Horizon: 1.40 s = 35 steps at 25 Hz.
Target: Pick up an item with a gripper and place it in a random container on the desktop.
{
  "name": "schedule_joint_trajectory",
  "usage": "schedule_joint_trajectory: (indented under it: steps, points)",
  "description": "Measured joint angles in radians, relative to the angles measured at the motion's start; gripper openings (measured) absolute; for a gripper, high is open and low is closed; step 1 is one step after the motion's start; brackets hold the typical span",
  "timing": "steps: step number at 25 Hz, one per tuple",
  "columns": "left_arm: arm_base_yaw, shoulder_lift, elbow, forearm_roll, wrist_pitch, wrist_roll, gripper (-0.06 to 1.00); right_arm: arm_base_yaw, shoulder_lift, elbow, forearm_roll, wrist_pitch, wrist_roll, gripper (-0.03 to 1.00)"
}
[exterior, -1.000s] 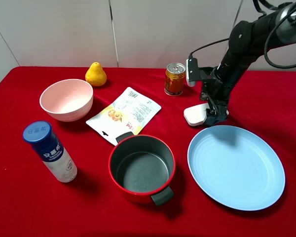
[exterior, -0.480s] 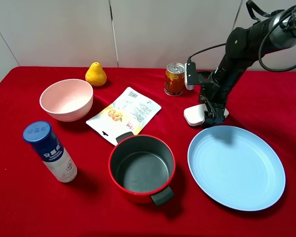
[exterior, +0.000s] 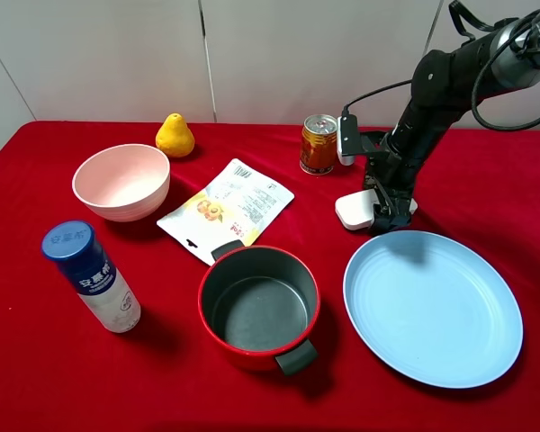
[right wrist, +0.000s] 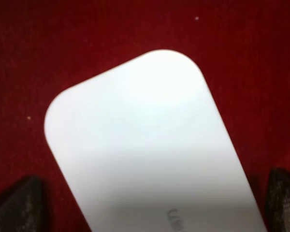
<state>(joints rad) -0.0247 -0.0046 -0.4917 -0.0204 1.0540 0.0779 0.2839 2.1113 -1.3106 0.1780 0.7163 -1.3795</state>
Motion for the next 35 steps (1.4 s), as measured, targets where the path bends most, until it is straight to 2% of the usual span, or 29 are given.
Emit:
schedule_joint_trajectory:
  steps: [7,13,35]
  points:
    - [0.0,0.0,0.0,0.0,0.0,0.0,1.0,0.0,0.0,0.0,0.0,0.006,0.0,0.65]
    - [0.0,0.0,0.0,0.0,0.0,0.0,1.0,0.0,0.0,-0.002,-0.003,0.002,0.0,0.5]
    - [0.0,0.0,0.0,0.0,0.0,0.0,1.0,0.0,-0.038,-0.002,-0.001,0.0,0.019,0.47]
